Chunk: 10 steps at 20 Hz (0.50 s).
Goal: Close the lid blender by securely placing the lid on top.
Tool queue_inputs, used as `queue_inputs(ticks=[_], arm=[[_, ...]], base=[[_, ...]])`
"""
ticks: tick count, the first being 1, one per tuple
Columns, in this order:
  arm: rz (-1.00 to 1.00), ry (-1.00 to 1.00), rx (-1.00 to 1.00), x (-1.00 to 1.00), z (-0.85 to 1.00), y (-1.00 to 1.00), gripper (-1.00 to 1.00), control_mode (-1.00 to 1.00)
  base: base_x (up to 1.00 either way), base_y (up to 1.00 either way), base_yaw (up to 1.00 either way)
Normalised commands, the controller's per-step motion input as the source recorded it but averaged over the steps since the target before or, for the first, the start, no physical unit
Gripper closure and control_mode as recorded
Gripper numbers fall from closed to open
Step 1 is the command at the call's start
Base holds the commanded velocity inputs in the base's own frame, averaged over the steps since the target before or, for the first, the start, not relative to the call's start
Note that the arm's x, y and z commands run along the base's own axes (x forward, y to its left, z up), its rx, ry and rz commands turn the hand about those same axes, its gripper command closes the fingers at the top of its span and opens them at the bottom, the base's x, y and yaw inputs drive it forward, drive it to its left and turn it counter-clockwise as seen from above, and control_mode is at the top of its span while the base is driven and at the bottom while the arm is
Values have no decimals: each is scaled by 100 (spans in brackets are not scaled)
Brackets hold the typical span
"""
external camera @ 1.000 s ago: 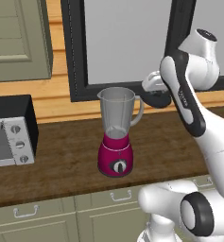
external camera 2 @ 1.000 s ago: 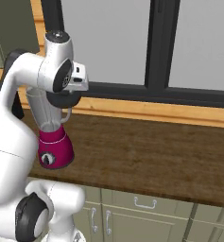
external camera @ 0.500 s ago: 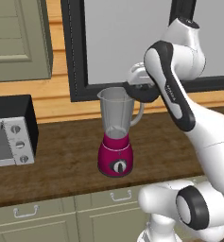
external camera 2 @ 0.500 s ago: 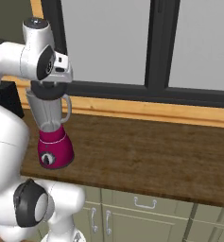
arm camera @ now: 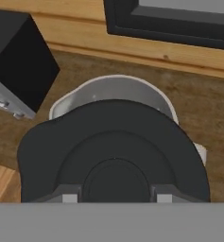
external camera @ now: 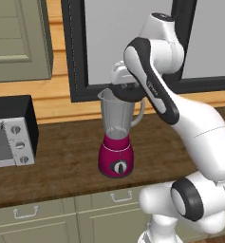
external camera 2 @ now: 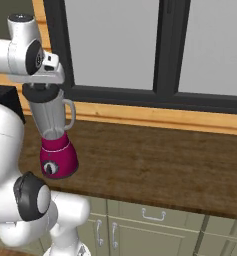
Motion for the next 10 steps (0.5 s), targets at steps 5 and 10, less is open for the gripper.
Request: queue_inputs(ticks=[5,10], arm=[[0,10,-6,28,0,26,100,-100],[0,9,-6,31,0,12,100,-100]], base=[[0,0,0],[0,0,0]])
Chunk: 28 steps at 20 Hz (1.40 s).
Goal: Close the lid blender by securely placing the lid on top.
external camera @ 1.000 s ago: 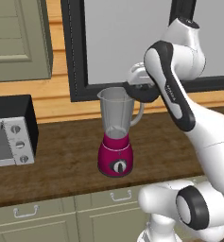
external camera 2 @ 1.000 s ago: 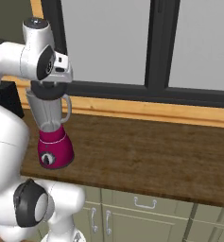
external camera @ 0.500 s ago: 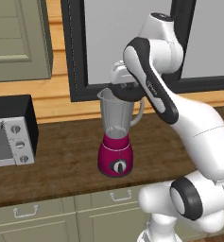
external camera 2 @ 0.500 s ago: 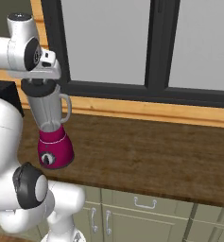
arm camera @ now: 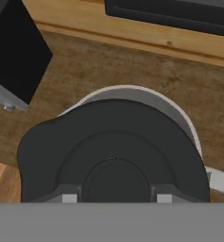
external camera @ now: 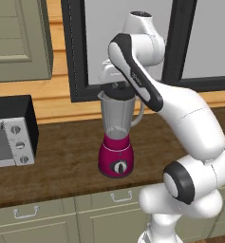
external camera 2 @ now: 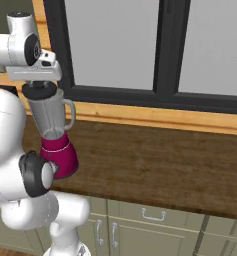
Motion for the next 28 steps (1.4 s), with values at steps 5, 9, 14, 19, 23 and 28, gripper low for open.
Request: queue_inputs(ticks=[5,9,14,19,23,28], arm=[[0,4,-3,29,0,1,100,-100],[0,0,0,17,0,0,100,-100],[0,0,0,2,0,0,100,-100],[0,0,0,0,0,0,100,-100],[0,0,0,-10,0,0,100,-100],[0,0,0,-15,0,0,100,-100]], base=[[0,0,0],[0,0,0],[0,0,0],[0,0,0],[0,0,0],[0,0,0]])
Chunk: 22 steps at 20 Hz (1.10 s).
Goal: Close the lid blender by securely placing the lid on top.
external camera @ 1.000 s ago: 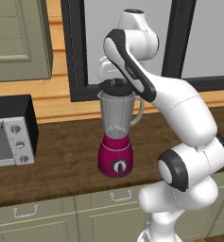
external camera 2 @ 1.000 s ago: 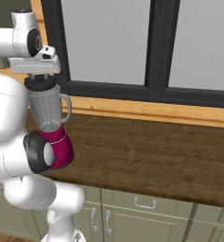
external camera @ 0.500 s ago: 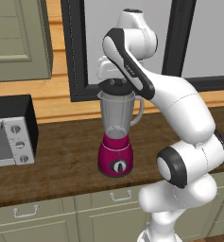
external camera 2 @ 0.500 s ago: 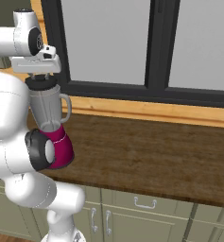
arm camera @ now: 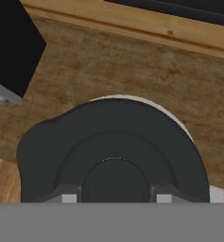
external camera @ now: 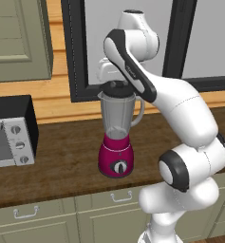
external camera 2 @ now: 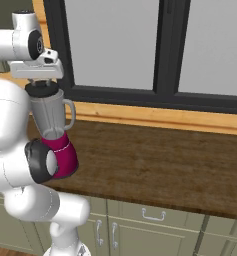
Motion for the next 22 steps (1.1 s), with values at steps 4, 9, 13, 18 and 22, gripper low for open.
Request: queue_inputs(ticks=[4,9,13,18,22], arm=[[0,0,0,-18,6,0,100,-100],[0,0,0,-13,1,0,100,-100],[0,0,0,-8,0,0,100,-100],[0,0,0,0,0,-3,100,-100],[0,0,0,0,0,-12,100,-100]], base=[[0,0,0],[0,0,0],[0,0,0],[0,0,0],[0,0,0]])
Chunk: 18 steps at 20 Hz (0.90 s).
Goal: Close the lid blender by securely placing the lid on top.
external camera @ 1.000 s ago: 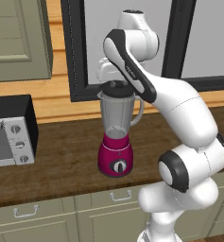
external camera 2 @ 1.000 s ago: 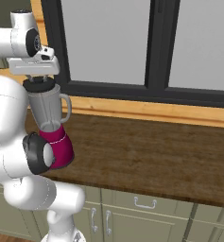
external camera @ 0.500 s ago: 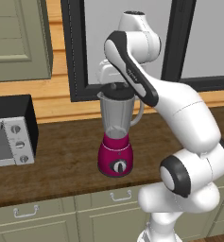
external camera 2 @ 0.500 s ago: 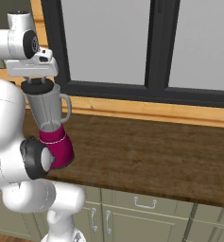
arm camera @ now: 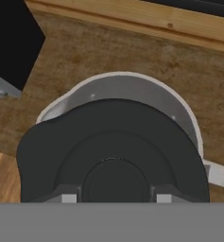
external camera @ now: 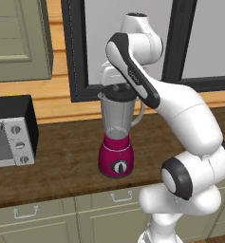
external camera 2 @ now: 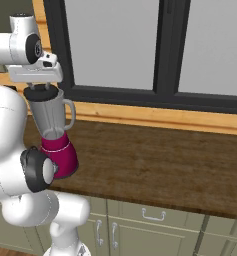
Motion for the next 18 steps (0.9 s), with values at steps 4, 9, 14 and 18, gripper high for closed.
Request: queue_inputs(ticks=[4,9,14,18], arm=[[0,1,0,0,0,-14,100,-100],[0,0,0,0,0,-2,100,-100],[0,0,0,11,0,1,100,-100],[0,0,0,20,0,6,100,-100]], base=[[0,0,0],[0,0,0],[0,0,0],[0,0,0]])
